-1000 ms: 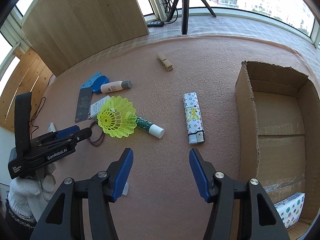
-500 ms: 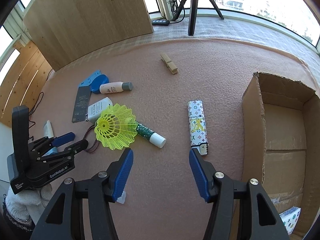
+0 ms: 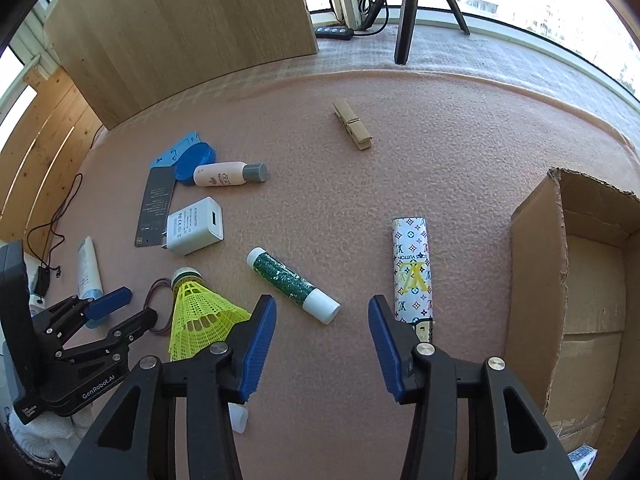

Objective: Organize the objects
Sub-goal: 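Grasp the green glue stick with the right tool while the left tool grasps the rubber band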

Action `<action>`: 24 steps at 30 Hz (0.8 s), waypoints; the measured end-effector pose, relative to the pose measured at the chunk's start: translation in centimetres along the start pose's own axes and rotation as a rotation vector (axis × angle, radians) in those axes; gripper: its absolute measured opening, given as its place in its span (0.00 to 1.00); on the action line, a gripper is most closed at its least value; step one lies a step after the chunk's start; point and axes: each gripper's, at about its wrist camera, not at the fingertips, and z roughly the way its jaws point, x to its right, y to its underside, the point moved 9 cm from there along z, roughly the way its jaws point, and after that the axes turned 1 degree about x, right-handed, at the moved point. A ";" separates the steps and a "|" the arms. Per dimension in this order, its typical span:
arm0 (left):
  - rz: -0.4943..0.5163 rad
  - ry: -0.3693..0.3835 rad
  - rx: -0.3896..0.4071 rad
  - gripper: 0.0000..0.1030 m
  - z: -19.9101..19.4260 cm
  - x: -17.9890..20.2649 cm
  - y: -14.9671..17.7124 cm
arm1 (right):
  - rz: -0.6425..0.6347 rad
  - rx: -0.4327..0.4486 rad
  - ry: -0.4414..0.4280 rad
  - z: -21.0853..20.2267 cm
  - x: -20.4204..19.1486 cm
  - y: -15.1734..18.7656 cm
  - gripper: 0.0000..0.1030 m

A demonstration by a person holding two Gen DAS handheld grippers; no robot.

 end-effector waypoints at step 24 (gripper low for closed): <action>-0.038 0.018 0.016 0.15 -0.8 -0.4 0.9 | -0.128 -0.068 0.071 3.4 -1.5 0.1 0.25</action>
